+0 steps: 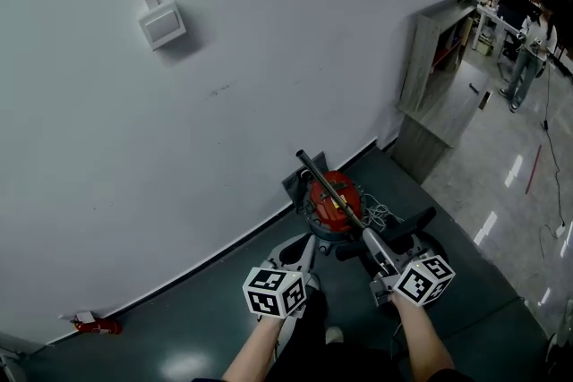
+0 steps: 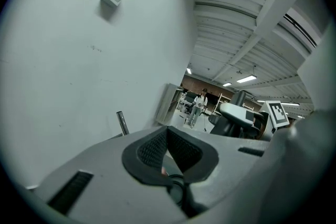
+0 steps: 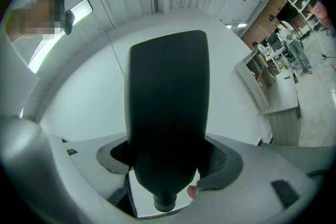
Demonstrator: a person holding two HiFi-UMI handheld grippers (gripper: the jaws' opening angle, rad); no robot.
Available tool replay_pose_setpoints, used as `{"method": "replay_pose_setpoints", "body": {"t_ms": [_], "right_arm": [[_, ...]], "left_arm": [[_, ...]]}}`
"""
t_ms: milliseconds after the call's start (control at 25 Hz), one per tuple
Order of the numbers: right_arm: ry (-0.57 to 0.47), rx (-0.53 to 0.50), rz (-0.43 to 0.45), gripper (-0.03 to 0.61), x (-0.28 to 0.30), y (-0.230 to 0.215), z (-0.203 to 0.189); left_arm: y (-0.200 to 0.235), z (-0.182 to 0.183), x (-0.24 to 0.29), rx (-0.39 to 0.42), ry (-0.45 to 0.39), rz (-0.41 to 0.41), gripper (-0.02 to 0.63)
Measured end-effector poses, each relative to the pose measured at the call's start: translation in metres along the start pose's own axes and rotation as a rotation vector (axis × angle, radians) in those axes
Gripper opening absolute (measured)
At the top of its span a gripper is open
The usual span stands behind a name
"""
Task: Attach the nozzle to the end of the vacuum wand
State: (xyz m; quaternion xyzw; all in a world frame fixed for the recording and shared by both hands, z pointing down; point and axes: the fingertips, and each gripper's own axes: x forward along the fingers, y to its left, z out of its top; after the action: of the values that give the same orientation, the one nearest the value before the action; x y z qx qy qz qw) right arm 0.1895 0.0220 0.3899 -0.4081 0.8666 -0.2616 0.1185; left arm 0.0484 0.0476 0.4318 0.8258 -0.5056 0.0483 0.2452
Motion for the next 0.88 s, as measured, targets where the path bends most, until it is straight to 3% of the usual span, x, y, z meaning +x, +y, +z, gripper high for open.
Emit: {"method": "replay_pose_setpoints", "body": {"t_ms": [880], "right_arm": [[0.032, 0.007, -0.070, 0.342, 0.145, -0.061, 0.016]], "left_arm": [[0.110, 0.039, 0.112, -0.058, 0.068, -0.044, 0.005]]}}
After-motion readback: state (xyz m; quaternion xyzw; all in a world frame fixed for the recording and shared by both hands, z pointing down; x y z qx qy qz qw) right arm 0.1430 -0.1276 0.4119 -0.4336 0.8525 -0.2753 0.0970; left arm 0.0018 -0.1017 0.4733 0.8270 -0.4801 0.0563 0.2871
